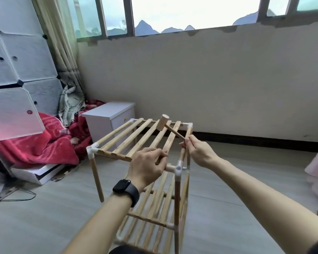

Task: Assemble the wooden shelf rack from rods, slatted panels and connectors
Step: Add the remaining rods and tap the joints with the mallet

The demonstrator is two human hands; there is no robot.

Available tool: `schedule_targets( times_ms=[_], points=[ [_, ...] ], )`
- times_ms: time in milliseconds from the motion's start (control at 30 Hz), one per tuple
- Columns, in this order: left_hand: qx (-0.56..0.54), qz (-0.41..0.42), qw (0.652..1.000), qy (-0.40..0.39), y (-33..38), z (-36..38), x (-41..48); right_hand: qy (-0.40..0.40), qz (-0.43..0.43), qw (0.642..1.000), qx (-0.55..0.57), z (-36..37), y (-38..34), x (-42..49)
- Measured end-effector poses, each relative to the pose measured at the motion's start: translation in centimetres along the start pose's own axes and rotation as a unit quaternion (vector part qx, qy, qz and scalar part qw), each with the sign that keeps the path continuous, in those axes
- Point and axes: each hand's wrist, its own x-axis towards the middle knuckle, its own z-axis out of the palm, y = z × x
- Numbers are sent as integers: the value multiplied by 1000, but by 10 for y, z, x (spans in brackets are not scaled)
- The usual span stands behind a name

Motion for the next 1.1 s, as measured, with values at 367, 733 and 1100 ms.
schedule_targets(
  times_ms=[367, 733, 1100],
  points=[
    [-46, -11, 998, -46, 0, 4, 0, 26, -63, 989, -134, -3, -3, 0],
    [86, -51, 982, -158, 4, 4, 67, 32, 28, 991, 129, -51, 45, -30],
    [188, -147, 957, -164, 68, 74, 63, 162, 87, 983, 16, -101, 102, -64]
  ],
)
